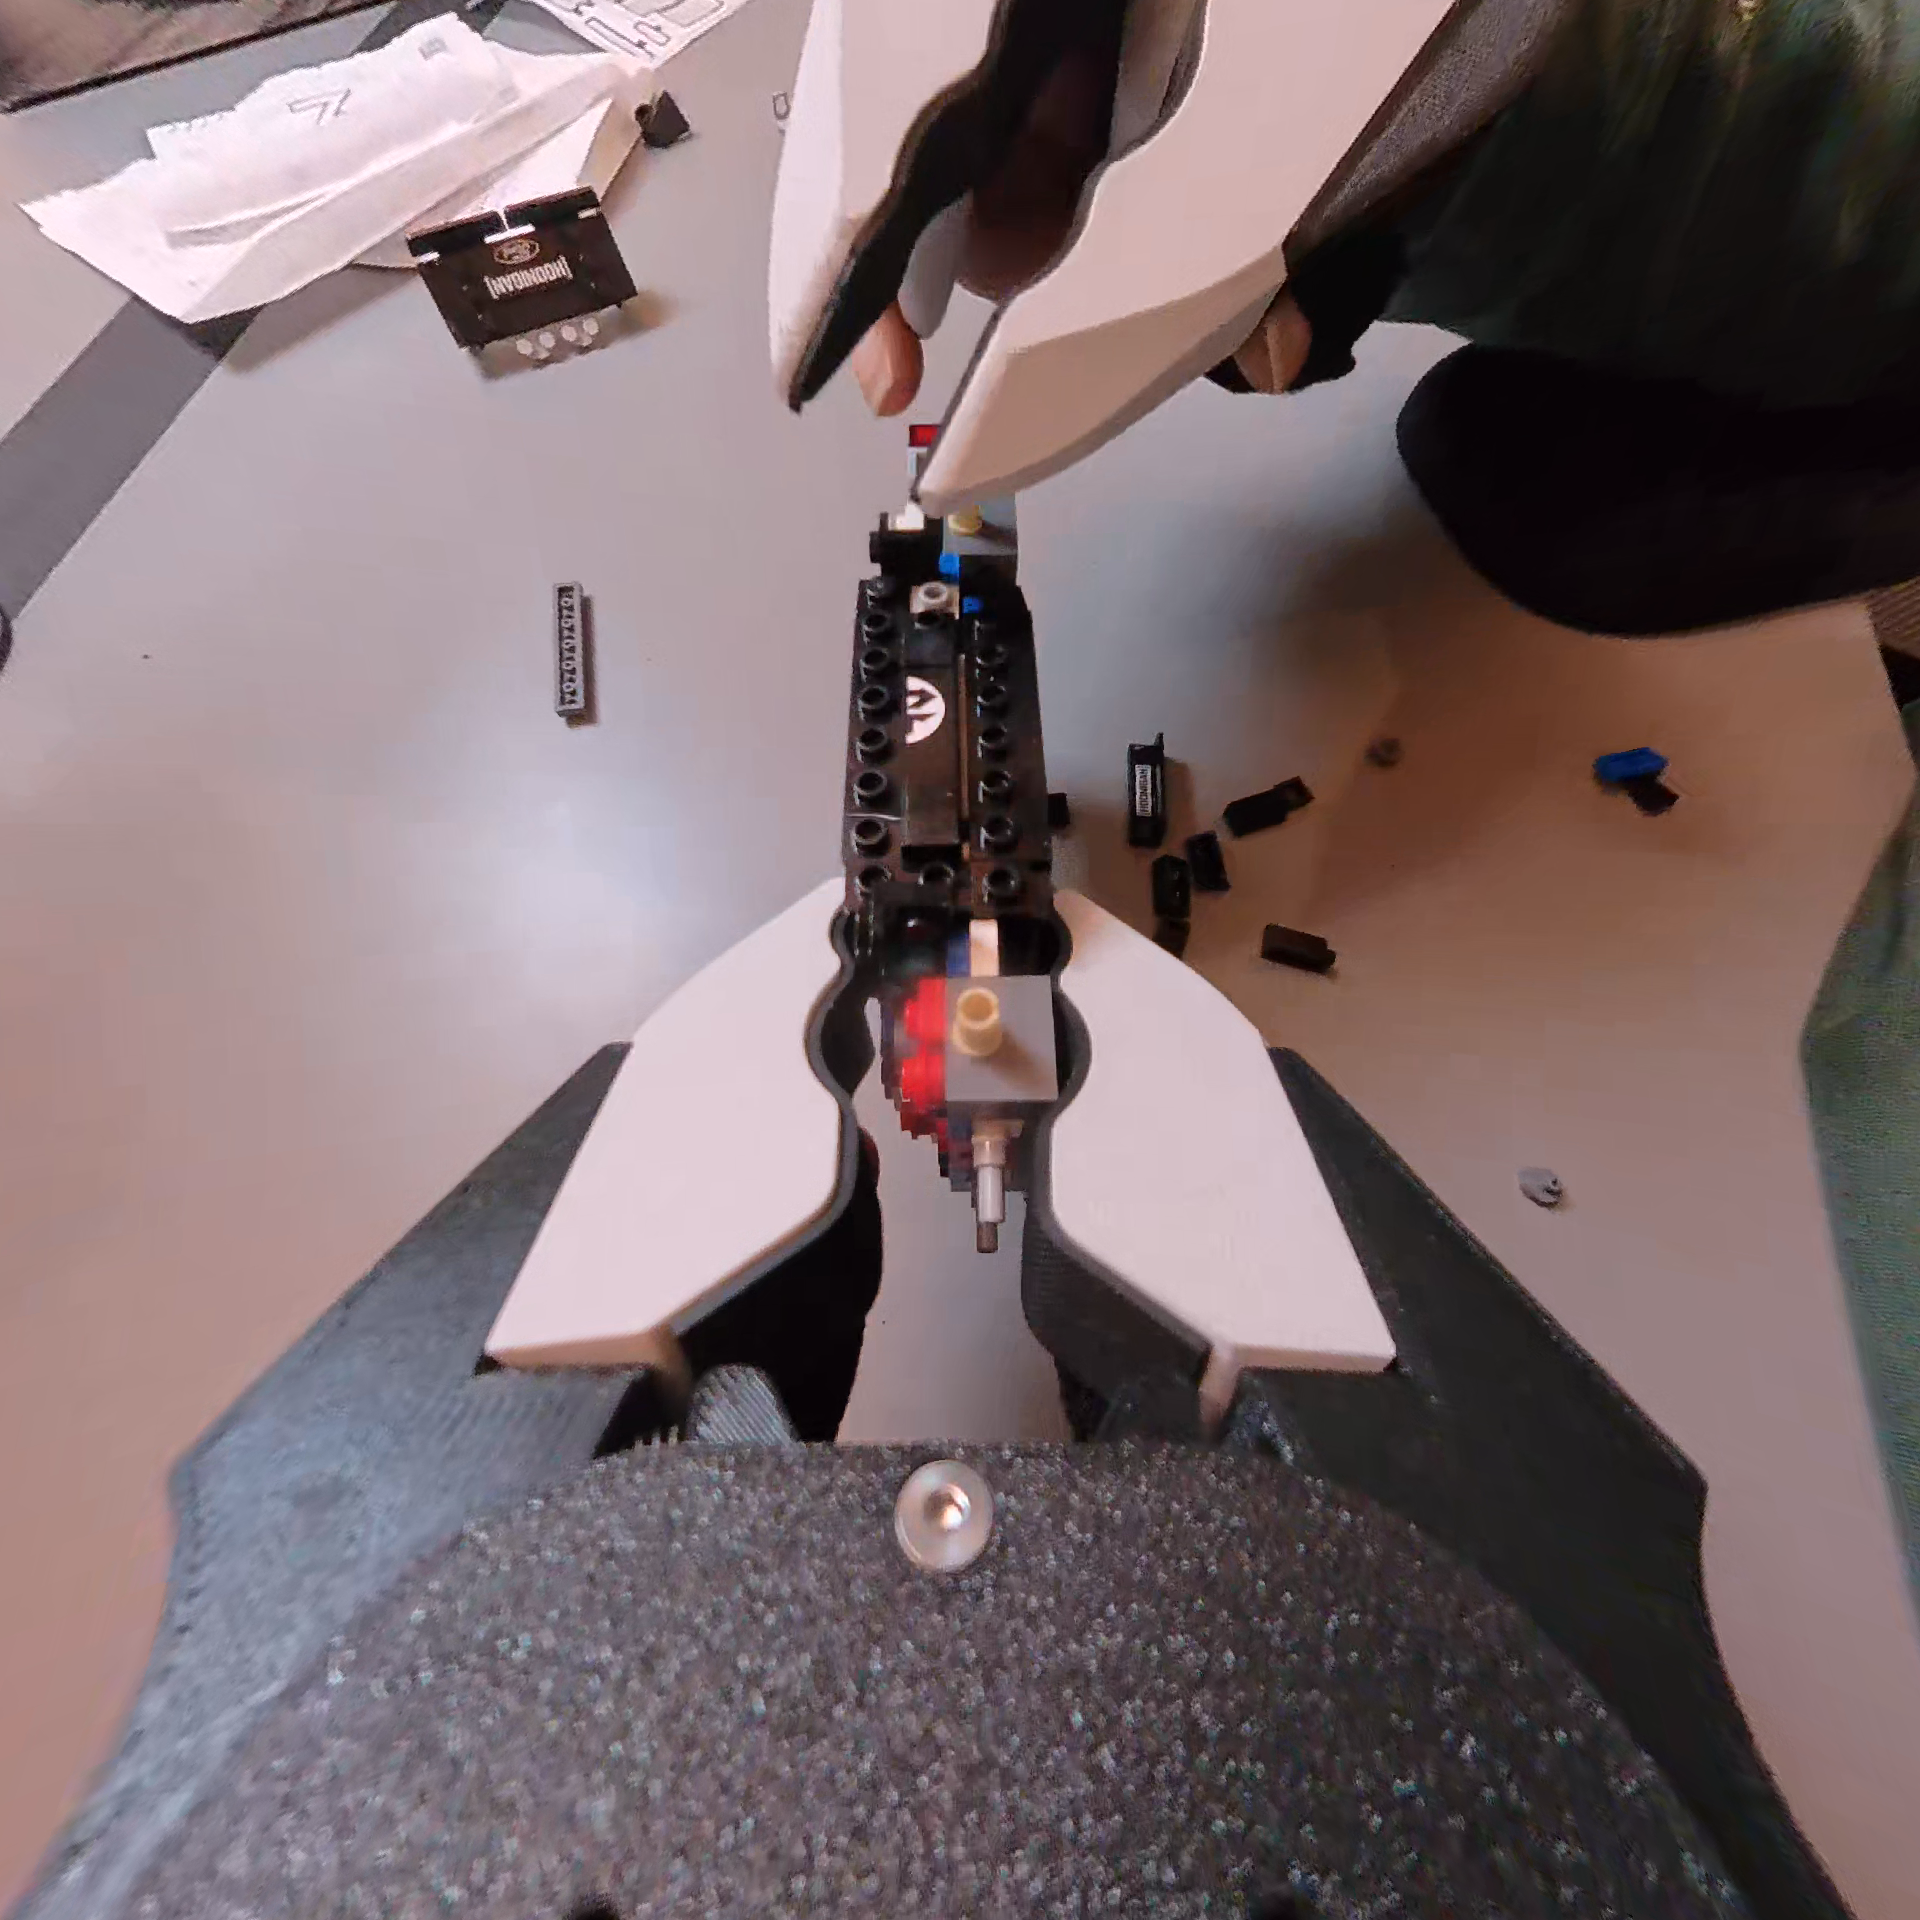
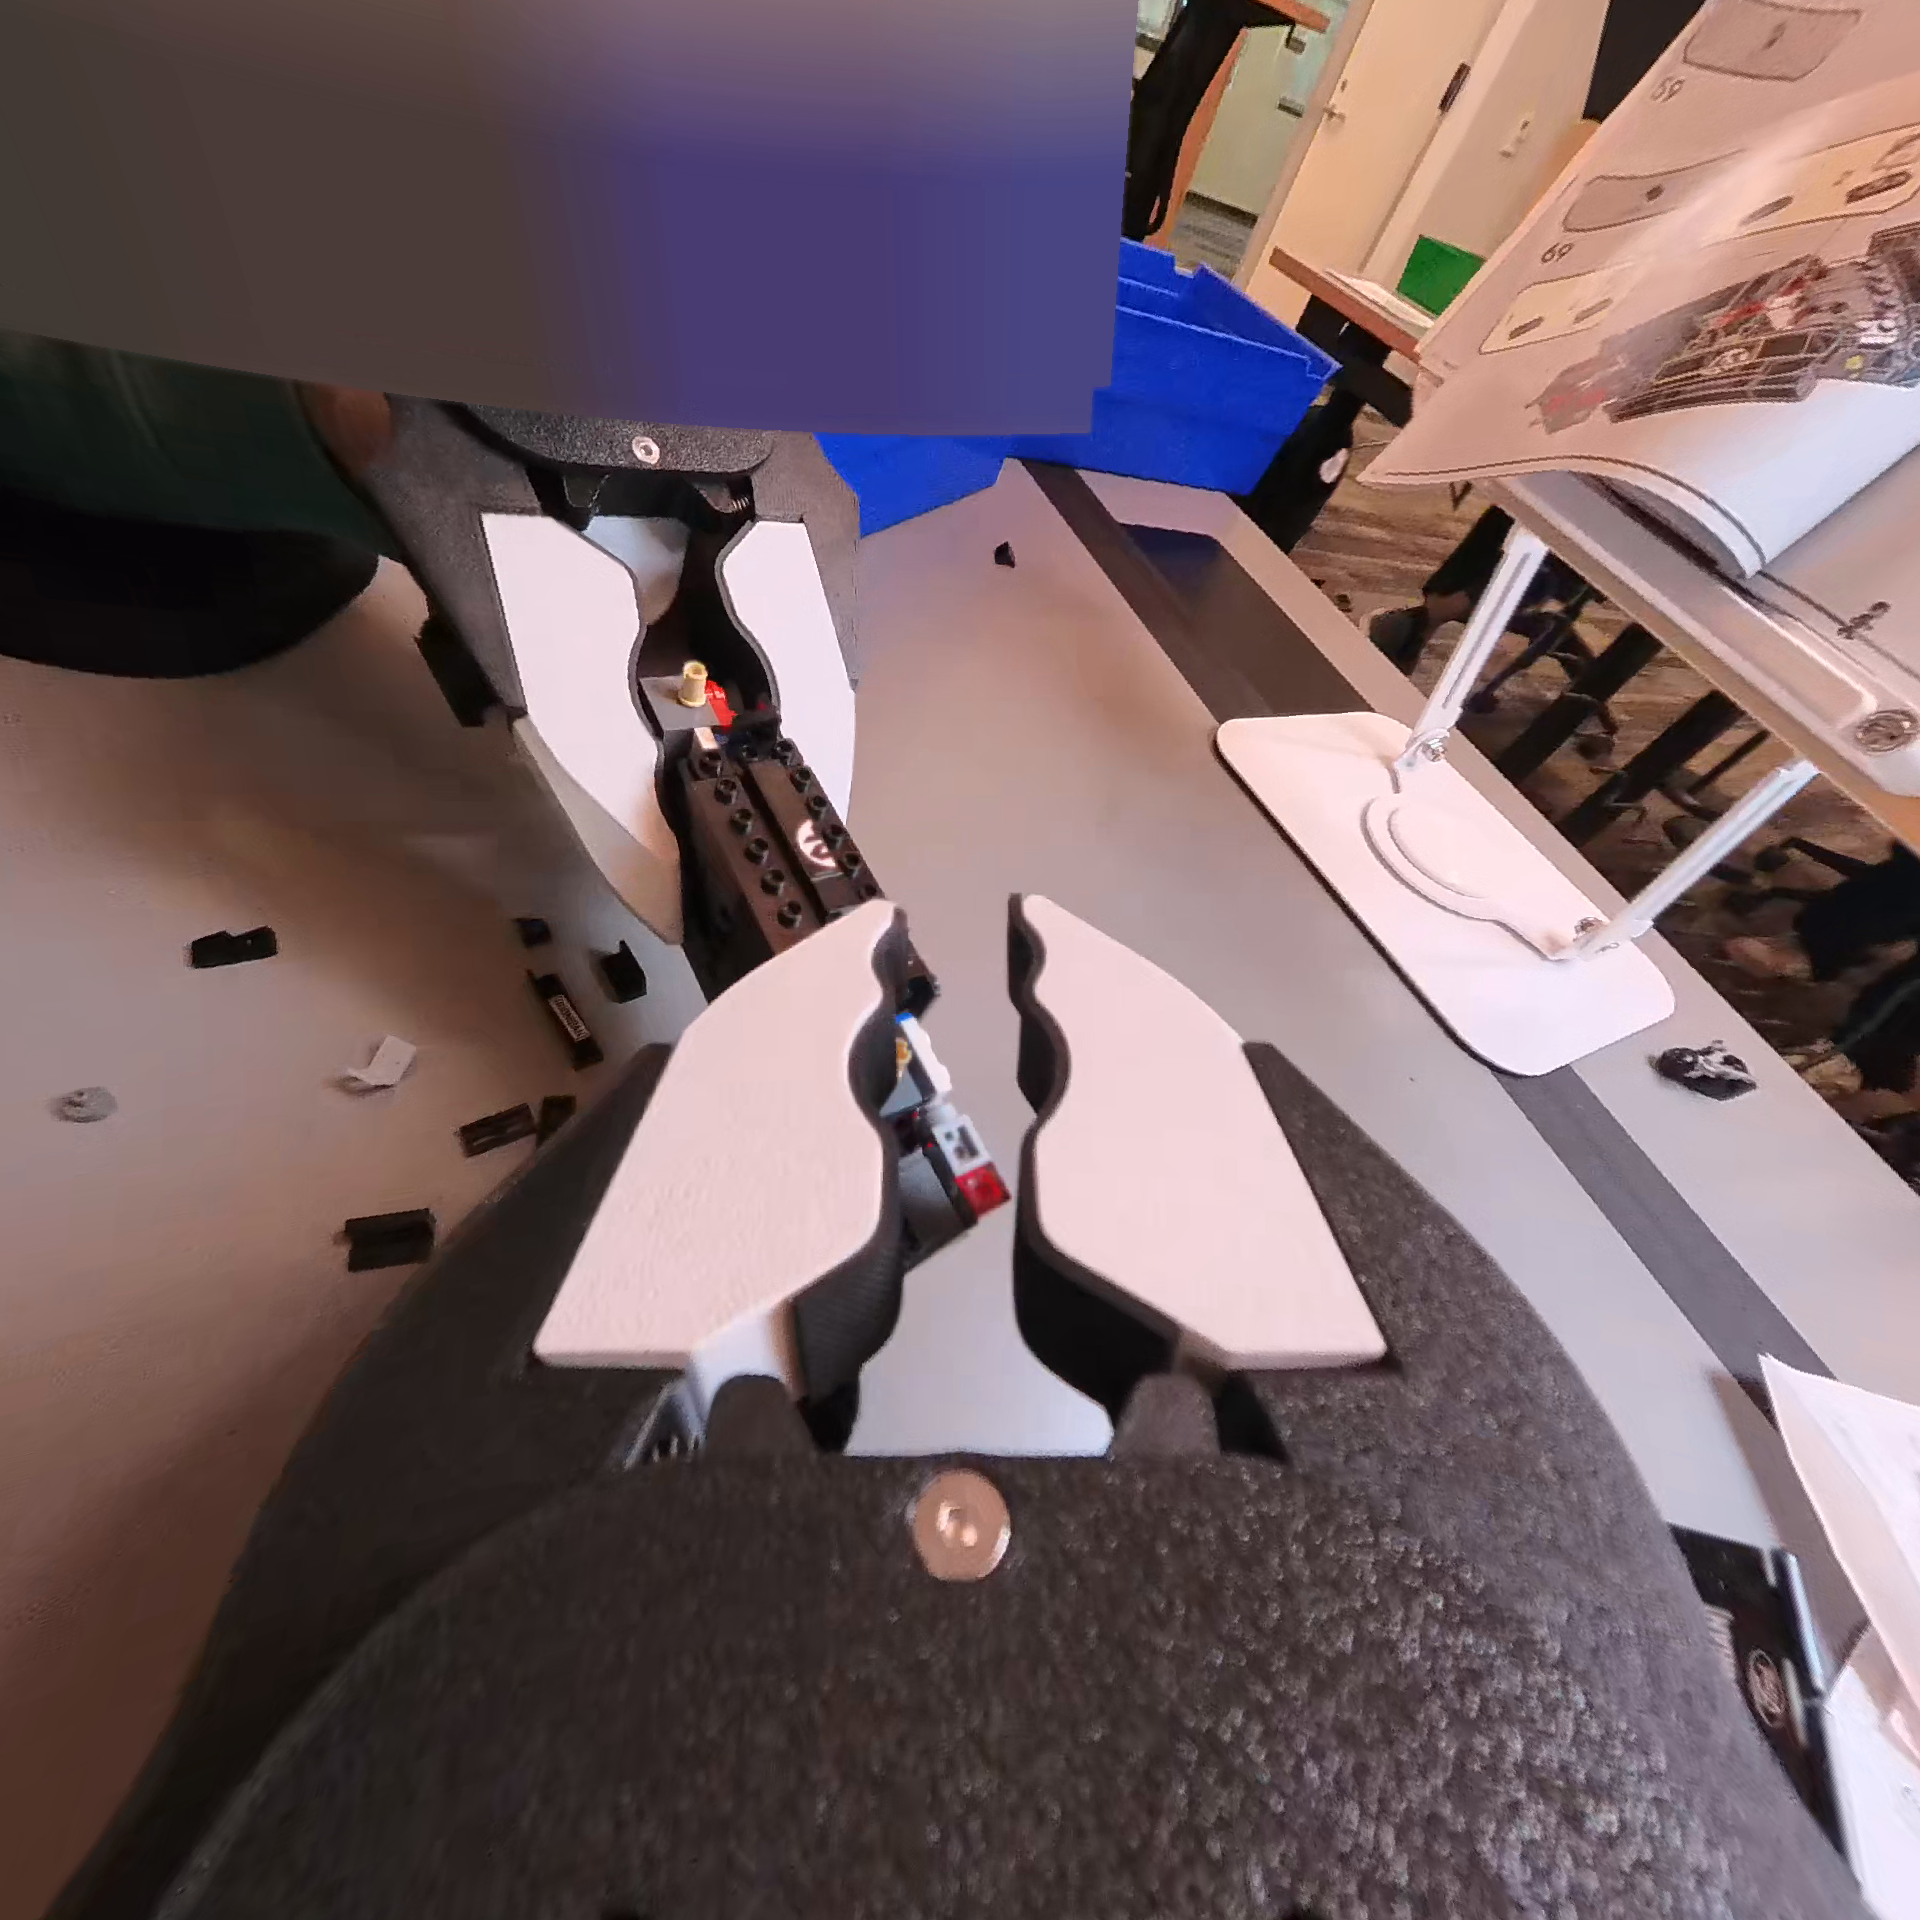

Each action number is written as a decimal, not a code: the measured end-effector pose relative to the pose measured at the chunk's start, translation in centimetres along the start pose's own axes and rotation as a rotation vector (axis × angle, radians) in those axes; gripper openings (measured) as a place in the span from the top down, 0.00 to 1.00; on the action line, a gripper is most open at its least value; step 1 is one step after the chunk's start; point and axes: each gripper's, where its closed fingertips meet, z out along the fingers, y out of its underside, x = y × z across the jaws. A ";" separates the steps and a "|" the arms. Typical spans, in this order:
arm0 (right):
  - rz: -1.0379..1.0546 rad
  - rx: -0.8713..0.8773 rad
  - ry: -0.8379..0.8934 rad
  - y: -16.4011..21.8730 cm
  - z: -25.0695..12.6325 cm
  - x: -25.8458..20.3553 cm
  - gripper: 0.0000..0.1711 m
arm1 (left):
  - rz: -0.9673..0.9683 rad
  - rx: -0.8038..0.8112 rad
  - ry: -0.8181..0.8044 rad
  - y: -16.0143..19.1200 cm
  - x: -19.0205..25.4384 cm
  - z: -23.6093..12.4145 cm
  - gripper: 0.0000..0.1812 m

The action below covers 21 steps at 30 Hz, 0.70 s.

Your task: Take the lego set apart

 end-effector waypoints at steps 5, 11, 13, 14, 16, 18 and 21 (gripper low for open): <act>-0.030 -0.036 0.002 0.7 -0.5 0.2 0.84 | 0.015 0.039 -0.024 -0.1 -0.7 -0.1 0.84; -0.102 -0.112 0.063 2.9 -0.2 1.0 0.83 | 0.499 -0.086 -0.535 0.8 -6.3 -0.8 0.84; -0.160 -0.144 0.082 3.6 0.4 0.8 0.83 | 0.722 -0.216 -0.689 1.4 -7.5 -0.6 0.84; -0.187 -0.161 0.084 3.9 0.9 0.6 0.83 | 0.793 -0.265 -0.721 1.6 -7.6 -0.3 0.84; -0.258 -0.199 0.100 4.5 2.0 0.2 0.81 | 0.853 -0.320 -0.734 1.9 -7.3 0.4 0.84; -0.373 -0.244 0.127 4.9 3.1 -0.2 0.79 | 0.885 -0.333 -0.750 1.5 -7.0 0.7 0.84; -0.504 -0.309 0.138 5.3 4.9 -1.3 0.76 | 0.897 -0.367 -0.770 1.5 -7.0 0.9 0.84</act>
